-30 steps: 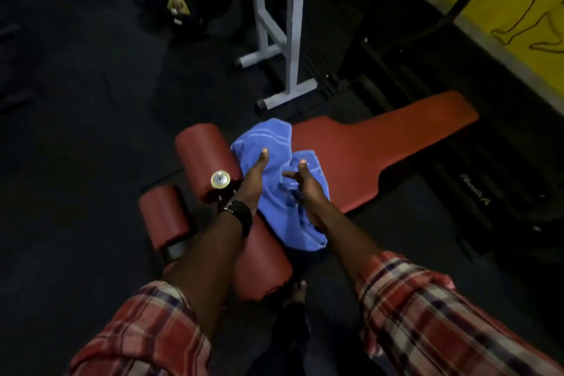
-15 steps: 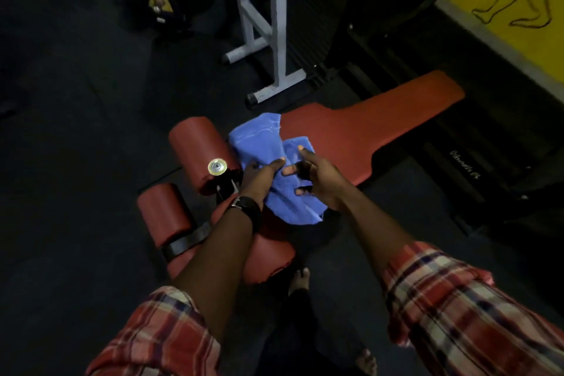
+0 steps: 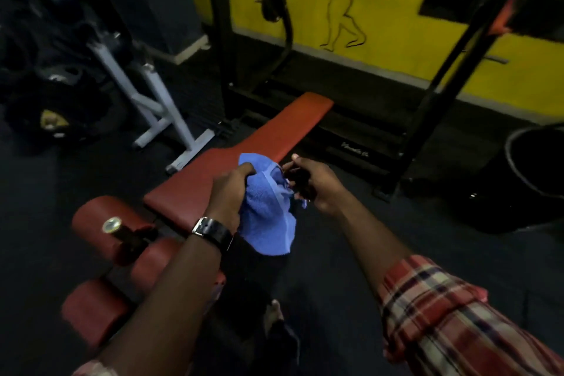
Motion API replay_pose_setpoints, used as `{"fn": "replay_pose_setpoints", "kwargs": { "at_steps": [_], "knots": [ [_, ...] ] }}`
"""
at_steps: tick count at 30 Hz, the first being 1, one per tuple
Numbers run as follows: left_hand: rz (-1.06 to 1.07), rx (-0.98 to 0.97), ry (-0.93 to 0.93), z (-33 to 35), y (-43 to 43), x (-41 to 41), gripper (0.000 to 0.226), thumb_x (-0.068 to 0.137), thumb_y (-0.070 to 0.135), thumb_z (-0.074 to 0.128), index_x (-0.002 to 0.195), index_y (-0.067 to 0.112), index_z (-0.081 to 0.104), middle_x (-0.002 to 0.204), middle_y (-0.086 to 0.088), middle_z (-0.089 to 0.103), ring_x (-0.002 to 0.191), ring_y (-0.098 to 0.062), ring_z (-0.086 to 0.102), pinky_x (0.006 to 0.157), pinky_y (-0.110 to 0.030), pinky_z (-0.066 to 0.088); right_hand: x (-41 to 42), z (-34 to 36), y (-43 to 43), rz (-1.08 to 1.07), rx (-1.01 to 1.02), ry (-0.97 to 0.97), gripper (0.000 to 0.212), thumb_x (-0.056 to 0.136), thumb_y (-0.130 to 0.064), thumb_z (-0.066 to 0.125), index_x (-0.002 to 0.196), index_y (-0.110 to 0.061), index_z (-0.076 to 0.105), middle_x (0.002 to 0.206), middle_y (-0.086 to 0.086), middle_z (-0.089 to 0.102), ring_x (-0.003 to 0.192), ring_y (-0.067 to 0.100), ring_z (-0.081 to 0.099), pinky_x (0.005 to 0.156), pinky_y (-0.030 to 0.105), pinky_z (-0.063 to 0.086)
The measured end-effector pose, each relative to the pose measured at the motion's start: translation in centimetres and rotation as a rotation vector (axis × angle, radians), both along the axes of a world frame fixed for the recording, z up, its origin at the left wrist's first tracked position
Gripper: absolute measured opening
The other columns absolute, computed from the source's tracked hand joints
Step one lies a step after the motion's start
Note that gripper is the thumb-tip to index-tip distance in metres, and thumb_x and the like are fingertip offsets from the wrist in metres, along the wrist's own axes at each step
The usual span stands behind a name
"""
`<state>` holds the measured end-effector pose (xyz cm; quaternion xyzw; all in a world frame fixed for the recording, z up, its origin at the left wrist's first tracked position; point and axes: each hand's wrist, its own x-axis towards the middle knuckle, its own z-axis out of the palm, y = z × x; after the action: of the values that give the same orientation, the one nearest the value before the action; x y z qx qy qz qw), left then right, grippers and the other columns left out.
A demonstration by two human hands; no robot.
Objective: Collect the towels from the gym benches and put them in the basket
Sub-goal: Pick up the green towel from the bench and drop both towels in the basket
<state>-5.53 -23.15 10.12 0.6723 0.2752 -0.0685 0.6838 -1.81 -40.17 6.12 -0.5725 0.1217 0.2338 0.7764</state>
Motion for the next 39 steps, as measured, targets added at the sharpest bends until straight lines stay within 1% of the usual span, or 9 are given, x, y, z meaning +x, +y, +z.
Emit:
{"fn": "replay_pose_setpoints", "kwargs": {
  "at_steps": [4,8,11,14,19,23,28,34,39],
  "knots": [
    [-0.206,0.132,-0.099,2.4,-9.9,-2.8,0.033,0.076,0.027,0.061,0.045,0.020,0.051,0.044,0.011,0.045,0.046,-0.011,0.041,0.055,-0.029,0.032,-5.3,2.1,-9.8,-0.168,-0.019,-0.052,0.030,0.093,-0.036,0.054,0.079,-0.015,0.070,0.070,0.000,0.063,0.052,0.008,0.054,0.042,0.019,0.037],
    [-0.447,0.218,-0.249,3.8,-21.7,-6.0,0.034,0.078,0.030,0.066,0.047,0.019,0.055,0.038,0.012,0.050,0.034,0.000,0.043,0.048,-0.024,0.039,-12.6,3.8,-21.9,-0.411,-0.044,-0.105,0.025,0.095,-0.030,0.053,0.087,-0.013,0.070,0.073,0.000,0.064,0.057,0.011,0.055,0.055,0.025,0.042],
    [-0.588,0.158,-0.344,4.4,-30.5,-8.7,0.019,0.081,0.029,0.072,0.067,0.017,0.065,0.058,0.010,0.065,0.053,-0.002,0.059,0.052,-0.017,0.046,-18.3,5.1,-30.6,-0.609,-0.043,-0.139,0.022,0.095,-0.027,0.053,0.090,-0.013,0.069,0.071,-0.001,0.062,0.052,0.008,0.052,0.050,0.020,0.039],
    [-0.721,0.099,-0.395,4.8,-38.3,-11.1,0.016,0.079,0.027,0.076,0.078,0.013,0.069,0.076,-0.001,0.070,0.068,-0.012,0.065,0.066,-0.028,0.052,-23.5,6.4,-38.5,-0.829,-0.069,-0.186,0.020,0.096,-0.024,0.049,0.093,-0.014,0.066,0.074,0.000,0.061,0.051,0.008,0.051,0.045,0.020,0.036],
    [-0.907,0.026,-0.451,5.3,-51.3,-14.3,0.013,0.078,0.018,0.076,0.073,0.017,0.065,0.069,0.002,0.066,0.056,-0.004,0.060,0.056,-0.022,0.049,-31.0,7.3,-49.5,-1.078,-0.156,-0.213,0.020,0.098,-0.021,0.048,0.091,-0.015,0.066,0.077,0.002,0.062,0.056,0.012,0.051,0.050,0.025,0.033],
    [-1.031,-0.038,-0.470,5.1,-61.9,-16.0,0.015,0.077,0.010,0.072,0.069,0.017,0.062,0.061,0.010,0.065,0.052,0.001,0.059,0.047,-0.013,0.046,-35.6,7.1,-57.6,-1.236,-0.210,-0.195,0.020,0.097,-0.018,0.050,0.088,-0.016,0.067,0.073,-0.001,0.064,0.053,0.009,0.053,0.047,0.020,0.036],
    [-1.183,-0.128,-0.452,5.4,-74.3,-17.3,0.020,0.071,0.003,0.067,0.065,0.018,0.055,0.056,0.013,0.057,0.049,0.001,0.053,0.049,-0.015,0.045,-39.5,7.3,-67.4,-1.431,-0.235,-0.146,0.021,0.097,-0.019,0.053,0.084,-0.020,0.069,0.074,-0.001,0.066,0.054,0.010,0.055,0.049,0.021,0.037],
    [-1.340,-0.125,-0.428,4.6,-87.7,-19.4,0.015,0.068,0.012,0.069,0.080,0.008,0.062,0.074,-0.002,0.064,0.068,-0.015,0.061,0.064,-0.031,0.050,-44.4,7.0,-77.5,-1.633,-0.214,-0.120,0.022,0.095,-0.015,0.056,0.079,-0.018,0.071,0.070,0.000,0.067,0.054,0.012,0.054,0.049,0.023,0.035],
    [-1.406,-0.172,-0.420,2.9,-98.7,-23.5,0.038,0.071,0.008,0.075,0.101,0.020,0.056,0.091,0.009,0.062,0.073,0.005,0.063,0.060,-0.010,0.048,-50.3,5.6,-86.2,-1.769,-0.218,-0.122,0.015,0.096,-0.016,0.054,0.090,-0.015,0.068,0.080,0.003,0.067,0.060,0.013,0.056,0.049,0.023,0.044]
  ]
}}
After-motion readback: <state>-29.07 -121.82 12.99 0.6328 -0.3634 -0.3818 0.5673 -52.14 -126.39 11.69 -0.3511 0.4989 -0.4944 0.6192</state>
